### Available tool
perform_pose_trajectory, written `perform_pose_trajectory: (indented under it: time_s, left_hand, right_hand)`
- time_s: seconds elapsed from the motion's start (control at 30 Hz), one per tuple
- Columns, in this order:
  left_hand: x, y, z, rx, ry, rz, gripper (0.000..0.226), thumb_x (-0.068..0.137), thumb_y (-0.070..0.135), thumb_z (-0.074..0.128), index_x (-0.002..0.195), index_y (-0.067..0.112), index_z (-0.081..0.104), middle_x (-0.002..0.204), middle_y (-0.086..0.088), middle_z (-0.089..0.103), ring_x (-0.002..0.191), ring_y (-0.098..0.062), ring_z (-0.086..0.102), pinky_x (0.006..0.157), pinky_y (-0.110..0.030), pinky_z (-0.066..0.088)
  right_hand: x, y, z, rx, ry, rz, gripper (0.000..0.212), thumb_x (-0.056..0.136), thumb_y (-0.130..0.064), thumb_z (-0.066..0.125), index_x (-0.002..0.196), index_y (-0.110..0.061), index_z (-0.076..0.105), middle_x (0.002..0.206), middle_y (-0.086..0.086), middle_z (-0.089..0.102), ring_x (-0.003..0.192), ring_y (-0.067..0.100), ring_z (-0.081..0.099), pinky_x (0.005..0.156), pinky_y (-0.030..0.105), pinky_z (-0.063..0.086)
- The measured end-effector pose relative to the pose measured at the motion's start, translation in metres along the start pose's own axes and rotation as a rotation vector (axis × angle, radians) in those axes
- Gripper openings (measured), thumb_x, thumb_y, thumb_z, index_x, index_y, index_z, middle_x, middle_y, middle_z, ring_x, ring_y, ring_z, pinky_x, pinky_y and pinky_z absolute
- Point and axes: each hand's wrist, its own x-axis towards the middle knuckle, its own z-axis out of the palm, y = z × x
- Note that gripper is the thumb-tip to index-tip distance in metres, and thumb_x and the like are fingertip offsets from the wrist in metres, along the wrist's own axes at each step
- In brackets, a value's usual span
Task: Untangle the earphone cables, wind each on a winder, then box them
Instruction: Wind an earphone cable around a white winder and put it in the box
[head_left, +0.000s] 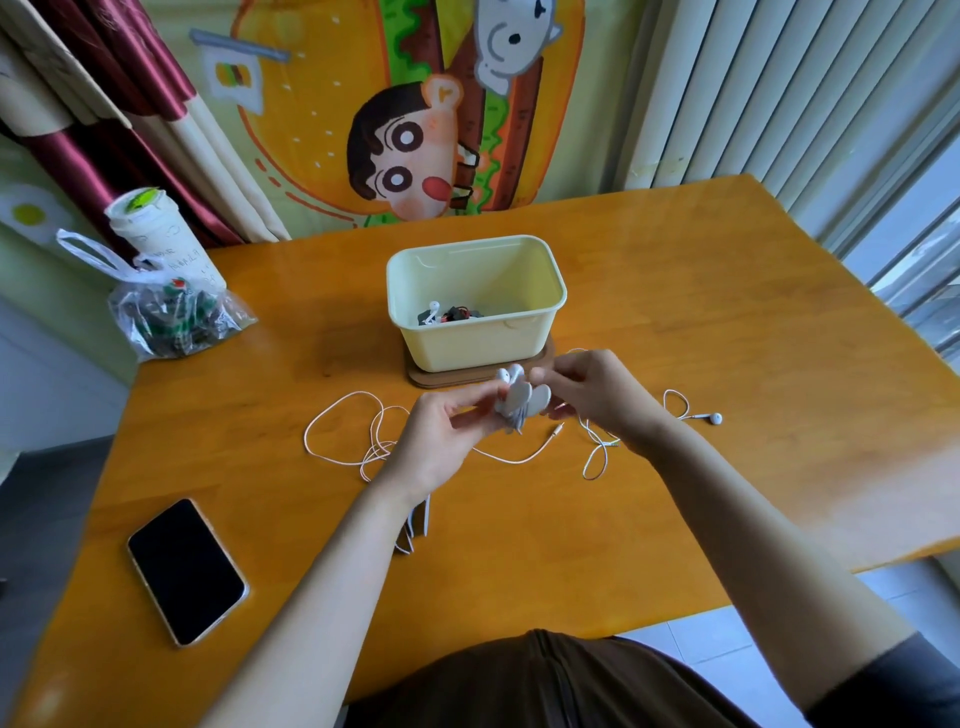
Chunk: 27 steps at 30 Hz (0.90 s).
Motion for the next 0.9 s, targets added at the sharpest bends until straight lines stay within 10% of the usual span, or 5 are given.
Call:
perform_pose_trajectory:
  time_s: [0.5, 0.9]
  left_hand:
    - [0.010, -0.005, 0.011, -0.867, 0.364, -0.202, 0.042, 0.089, 0.008, 0.051, 0.130, 0.015, 0.052, 0.129, -0.002, 0.060, 0.119, -0.016, 0.056, 0.089, -0.024, 0.052]
    - [0.007, -0.029, 0.008, 0.113, 0.519, -0.201, 0.038, 0.087, -0.001, 0.063, 0.123, 0.010, 0.063, 0.102, 0.006, 0.066, 0.098, -0.011, 0.062, 0.084, -0.021, 0.045]
  right_hand:
    - [-0.011, 0.012, 0.049, 0.353, 0.051, 0.186, 0.018, 0.092, -0.022, 0.059, 0.077, -0.013, 0.065, 0.069, -0.004, 0.059, 0.052, 0.003, 0.052, 0.050, 0.015, 0.045]
    - [-0.018, 0.009, 0.058, -0.246, 0.082, -0.129, 0.016, 0.091, -0.023, 0.060, 0.087, -0.011, 0.070, 0.065, -0.016, 0.055, 0.054, -0.009, 0.051, 0.052, 0.008, 0.037]
